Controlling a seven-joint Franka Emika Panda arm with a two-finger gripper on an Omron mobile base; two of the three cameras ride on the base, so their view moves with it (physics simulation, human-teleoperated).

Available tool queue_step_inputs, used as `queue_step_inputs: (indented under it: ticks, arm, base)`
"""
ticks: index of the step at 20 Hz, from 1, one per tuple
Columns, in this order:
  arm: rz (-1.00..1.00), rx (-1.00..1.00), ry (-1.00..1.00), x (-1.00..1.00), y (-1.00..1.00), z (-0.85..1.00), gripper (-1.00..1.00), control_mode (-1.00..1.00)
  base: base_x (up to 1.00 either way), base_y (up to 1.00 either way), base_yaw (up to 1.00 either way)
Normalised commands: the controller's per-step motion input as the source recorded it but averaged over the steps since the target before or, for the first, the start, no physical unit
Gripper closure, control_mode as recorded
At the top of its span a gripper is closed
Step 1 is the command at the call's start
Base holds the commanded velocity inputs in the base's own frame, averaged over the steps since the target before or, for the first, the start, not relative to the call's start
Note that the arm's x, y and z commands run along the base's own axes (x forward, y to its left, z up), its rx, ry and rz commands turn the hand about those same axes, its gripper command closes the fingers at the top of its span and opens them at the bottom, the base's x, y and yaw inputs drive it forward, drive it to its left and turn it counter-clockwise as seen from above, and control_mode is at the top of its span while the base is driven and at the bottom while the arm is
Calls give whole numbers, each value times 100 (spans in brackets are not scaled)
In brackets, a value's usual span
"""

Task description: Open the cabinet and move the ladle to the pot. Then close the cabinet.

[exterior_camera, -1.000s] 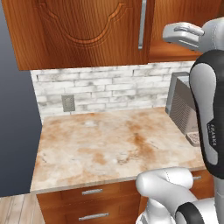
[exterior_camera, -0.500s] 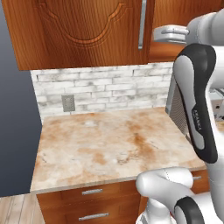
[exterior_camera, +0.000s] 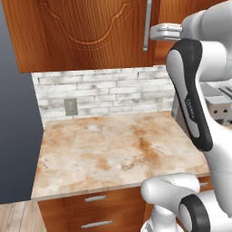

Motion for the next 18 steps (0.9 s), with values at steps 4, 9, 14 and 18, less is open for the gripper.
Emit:
queue_step_inputs:
  ticks: [4,9,14,18]
  arm:
    - [-4,0,0,36,0,-2,-100,-100]
    - [-3,0,0,36,0,-6,-100,-100]
    - [-1,0,0,23,0,-8,-100,-100]
    - [0,0,0,26,3,-5,-100,-100]
  base:
    - [0,0,0]
    - [0,0,0]
    - [0,0,0]
    - [0,0,0]
